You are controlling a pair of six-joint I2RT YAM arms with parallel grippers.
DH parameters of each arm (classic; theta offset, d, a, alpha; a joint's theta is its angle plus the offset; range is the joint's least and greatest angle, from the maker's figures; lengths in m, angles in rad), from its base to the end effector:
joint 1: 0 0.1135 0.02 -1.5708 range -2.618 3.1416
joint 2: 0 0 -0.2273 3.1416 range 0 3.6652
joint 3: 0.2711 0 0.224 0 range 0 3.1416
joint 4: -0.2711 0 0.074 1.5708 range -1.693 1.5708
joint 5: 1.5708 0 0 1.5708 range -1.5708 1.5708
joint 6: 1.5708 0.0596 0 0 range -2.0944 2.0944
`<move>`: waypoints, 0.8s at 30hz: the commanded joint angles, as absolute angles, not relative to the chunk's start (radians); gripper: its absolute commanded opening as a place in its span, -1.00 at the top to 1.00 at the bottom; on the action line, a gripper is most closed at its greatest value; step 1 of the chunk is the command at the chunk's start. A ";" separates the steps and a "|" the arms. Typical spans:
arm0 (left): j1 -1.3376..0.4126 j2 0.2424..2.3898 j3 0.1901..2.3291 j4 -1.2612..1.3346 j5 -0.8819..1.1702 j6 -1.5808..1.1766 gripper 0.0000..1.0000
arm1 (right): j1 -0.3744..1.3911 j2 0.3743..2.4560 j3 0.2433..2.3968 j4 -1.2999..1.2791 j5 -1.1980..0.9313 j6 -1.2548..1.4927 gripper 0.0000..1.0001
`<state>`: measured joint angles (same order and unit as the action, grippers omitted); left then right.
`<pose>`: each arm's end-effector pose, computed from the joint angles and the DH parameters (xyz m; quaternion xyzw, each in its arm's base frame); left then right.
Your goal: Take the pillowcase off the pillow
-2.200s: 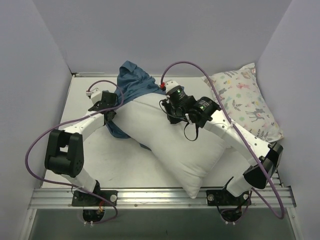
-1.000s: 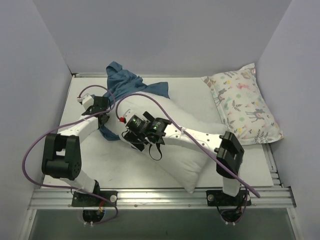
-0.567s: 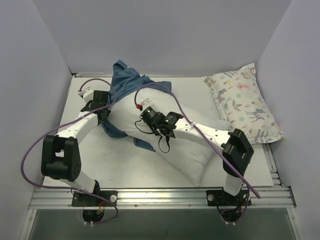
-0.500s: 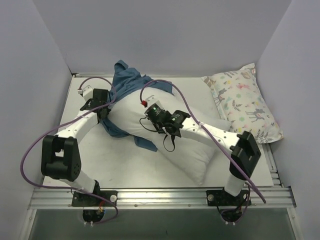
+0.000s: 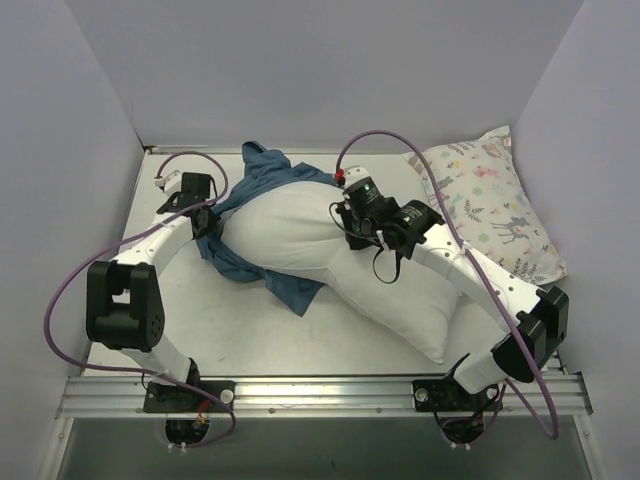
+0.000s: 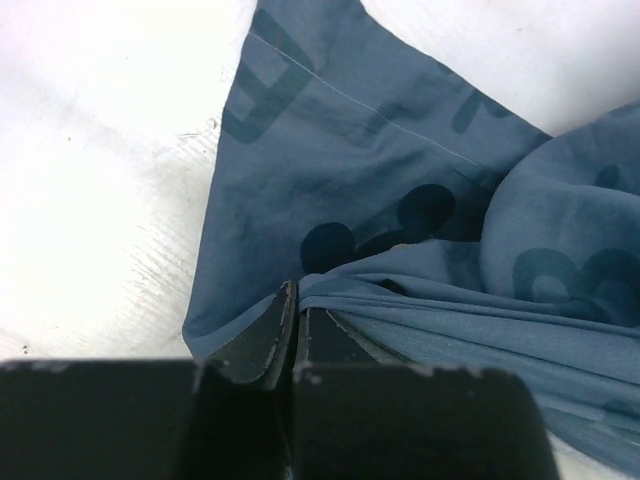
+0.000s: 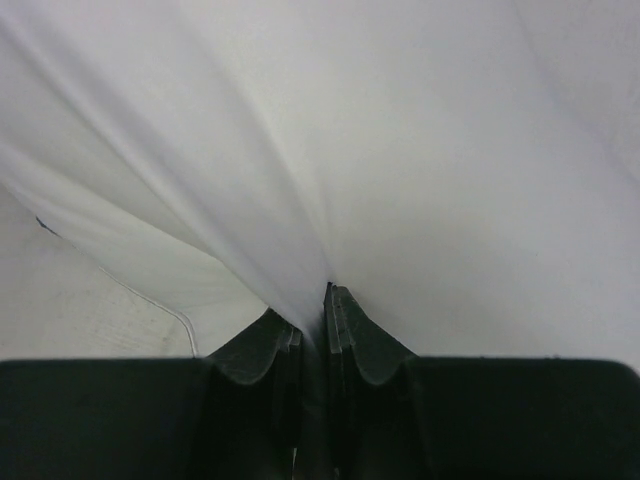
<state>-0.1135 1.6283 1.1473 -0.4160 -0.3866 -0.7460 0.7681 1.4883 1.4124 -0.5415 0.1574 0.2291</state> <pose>0.3332 -0.0154 0.1928 -0.3484 0.8605 0.0296 0.3704 0.2434 0.2221 0.3066 -0.2011 0.8634 0.1574 0.4351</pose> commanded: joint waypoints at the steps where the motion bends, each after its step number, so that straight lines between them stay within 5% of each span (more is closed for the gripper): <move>1: -0.006 1.661 1.166 -0.462 -0.565 -0.742 1.00 | 0.674 1.373 1.497 -0.680 0.229 0.227 1.00; 24: 0.101 1.603 1.239 -0.545 -0.540 -0.739 1.00 | 0.615 1.356 1.816 -0.703 0.011 0.318 1.00</move>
